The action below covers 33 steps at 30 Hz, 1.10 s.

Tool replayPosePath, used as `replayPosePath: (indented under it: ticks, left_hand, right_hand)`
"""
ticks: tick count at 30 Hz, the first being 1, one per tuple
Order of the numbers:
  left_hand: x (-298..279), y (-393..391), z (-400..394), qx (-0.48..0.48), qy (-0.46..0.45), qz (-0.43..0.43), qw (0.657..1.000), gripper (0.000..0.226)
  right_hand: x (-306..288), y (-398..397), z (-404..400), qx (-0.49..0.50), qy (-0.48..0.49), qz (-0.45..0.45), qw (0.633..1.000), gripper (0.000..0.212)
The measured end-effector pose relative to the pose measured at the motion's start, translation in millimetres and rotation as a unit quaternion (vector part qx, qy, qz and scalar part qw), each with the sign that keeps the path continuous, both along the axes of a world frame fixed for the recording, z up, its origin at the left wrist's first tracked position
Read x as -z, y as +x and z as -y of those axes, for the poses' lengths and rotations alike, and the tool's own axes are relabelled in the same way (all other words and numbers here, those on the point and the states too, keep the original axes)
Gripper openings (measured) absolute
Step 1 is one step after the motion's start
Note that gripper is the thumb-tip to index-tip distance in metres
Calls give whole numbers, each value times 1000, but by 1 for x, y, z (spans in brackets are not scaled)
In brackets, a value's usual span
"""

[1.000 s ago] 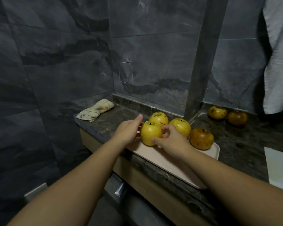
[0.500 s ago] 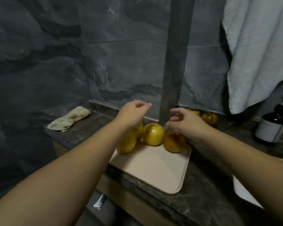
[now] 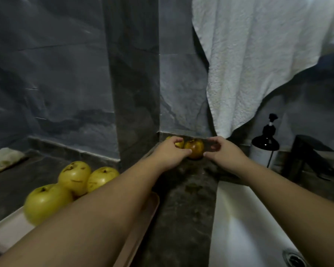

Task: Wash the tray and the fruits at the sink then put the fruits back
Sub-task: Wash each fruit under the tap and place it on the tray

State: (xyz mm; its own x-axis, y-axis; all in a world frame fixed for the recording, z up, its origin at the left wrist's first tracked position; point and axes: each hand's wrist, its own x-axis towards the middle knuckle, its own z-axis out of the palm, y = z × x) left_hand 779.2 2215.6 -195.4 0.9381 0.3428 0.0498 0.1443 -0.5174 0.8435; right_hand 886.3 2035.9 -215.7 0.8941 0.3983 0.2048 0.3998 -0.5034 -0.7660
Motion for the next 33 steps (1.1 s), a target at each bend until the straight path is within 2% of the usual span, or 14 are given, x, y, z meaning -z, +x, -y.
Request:
replayPosePath:
  ticks: [6,10,13,17,20,24,27,33]
  left_hand:
    - [30,73,18,-87,-16,-14,996,76]
    - [41,105,21,-102,-42,5,994,57]
    - [49,116,20,-104,-33,8,994,54]
    - [56,118,18,-108,-78,12,991,41]
    - [54,116,18,-101,-175,13,979,40]
    - [40,102,28,-106,-222,30,969,24]
    - [27,88,49,-77,-250,20,965,13]
    - [23,53,112,61,-266,-93,957,39]
  right_hand:
    - [18,40,-24,2,-82,49,995,86]
    - [32,59,-38,2,-107,44,993,80]
    - [42,69,-48,11,-112,31,993,75]
    - [51,72,-58,29,-87,19,996,66]
    - [52,68,-53,35,-44,17,998,75]
    - [50,52,-30,41,20,39,998,83]
    - [44,38,0,24,31,60,997,91]
    - [27,-3,89,-1,-37,128,991,106]
